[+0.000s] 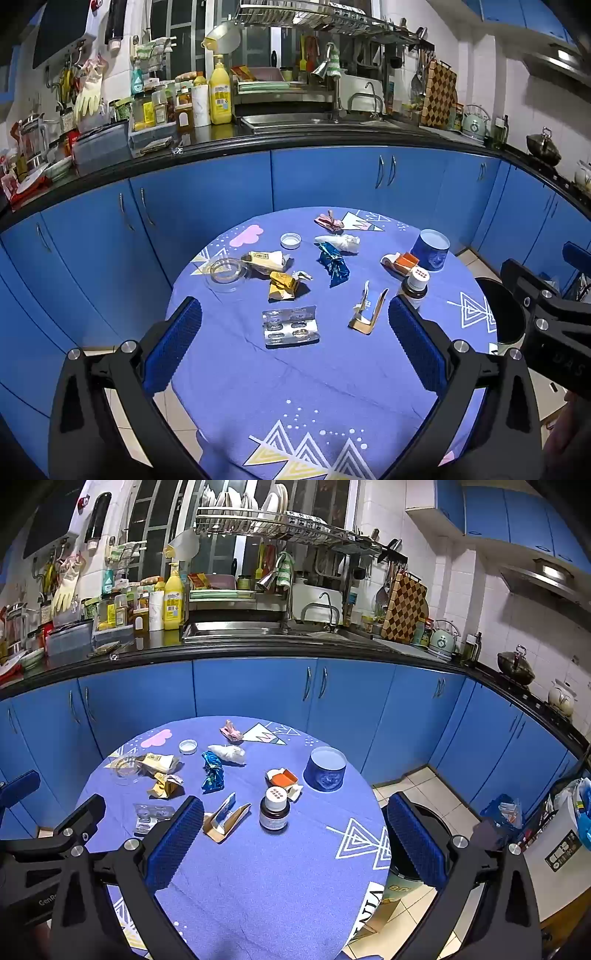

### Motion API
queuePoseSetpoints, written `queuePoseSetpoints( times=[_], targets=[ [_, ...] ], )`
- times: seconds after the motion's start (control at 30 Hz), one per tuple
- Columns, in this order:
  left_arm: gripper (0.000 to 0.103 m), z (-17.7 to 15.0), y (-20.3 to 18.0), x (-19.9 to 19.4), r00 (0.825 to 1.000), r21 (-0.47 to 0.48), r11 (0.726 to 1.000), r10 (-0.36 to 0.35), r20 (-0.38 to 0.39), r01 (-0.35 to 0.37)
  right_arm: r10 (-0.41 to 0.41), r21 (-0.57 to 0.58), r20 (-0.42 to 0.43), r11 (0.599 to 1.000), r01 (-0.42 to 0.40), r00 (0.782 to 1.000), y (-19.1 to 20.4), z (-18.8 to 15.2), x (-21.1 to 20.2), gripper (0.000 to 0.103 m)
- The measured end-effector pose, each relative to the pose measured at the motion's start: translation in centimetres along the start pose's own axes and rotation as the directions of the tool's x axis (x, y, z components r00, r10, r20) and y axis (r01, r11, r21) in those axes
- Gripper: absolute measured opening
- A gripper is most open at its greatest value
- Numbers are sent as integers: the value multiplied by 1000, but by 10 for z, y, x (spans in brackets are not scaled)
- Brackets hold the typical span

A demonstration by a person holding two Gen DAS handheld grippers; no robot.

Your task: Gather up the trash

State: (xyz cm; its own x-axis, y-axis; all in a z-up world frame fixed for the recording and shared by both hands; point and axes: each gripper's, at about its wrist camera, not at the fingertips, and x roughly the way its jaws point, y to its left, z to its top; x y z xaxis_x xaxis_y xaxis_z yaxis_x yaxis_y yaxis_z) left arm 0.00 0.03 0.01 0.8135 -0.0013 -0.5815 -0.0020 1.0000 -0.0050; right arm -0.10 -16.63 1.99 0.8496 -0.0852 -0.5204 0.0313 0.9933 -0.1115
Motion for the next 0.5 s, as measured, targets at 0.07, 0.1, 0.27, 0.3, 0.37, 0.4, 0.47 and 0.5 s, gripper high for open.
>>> queuePoseSetpoints(
  times=[0.07,0.1,0.27,0.3,0.37,0.4,0.47,0.5],
  targets=[
    [99,0,0,0,1000,4,1000,3,0,-3,0,0,-1,1000,0,1000,0,0,0,97],
    [99,0,0,0,1000,3,1000,3,0,-3,0,0,0,1000,0,1000,0,0,0,97],
    [99,0,0,0,1000,3,1000,2,1,-2,0,-1,-1,1000,0,1000,0,1,-1,97],
    [99,0,0,0,1000,3,1000,-1,0,1,0,-1,-1,1000,0,1000,0,1,-1,97],
    [99,0,-1,0,1000,3,1000,2,0,-2,-1,-2,-2,1000,1,1000,0,1,-1,97],
    [99,0,0,0,1000,3,1000,1,1,-1,-1,-2,-2,1000,1,1000,0,1,-1,97],
    [99,0,-1,0,1000,2,1000,-1,3,1,-2,-2,0,1000,2,1000,0,1,-1,97],
    [99,0,-1,0,1000,3,1000,-1,4,1,-3,-2,1,1000,3,1000,0,1,-1,97]
  ],
)
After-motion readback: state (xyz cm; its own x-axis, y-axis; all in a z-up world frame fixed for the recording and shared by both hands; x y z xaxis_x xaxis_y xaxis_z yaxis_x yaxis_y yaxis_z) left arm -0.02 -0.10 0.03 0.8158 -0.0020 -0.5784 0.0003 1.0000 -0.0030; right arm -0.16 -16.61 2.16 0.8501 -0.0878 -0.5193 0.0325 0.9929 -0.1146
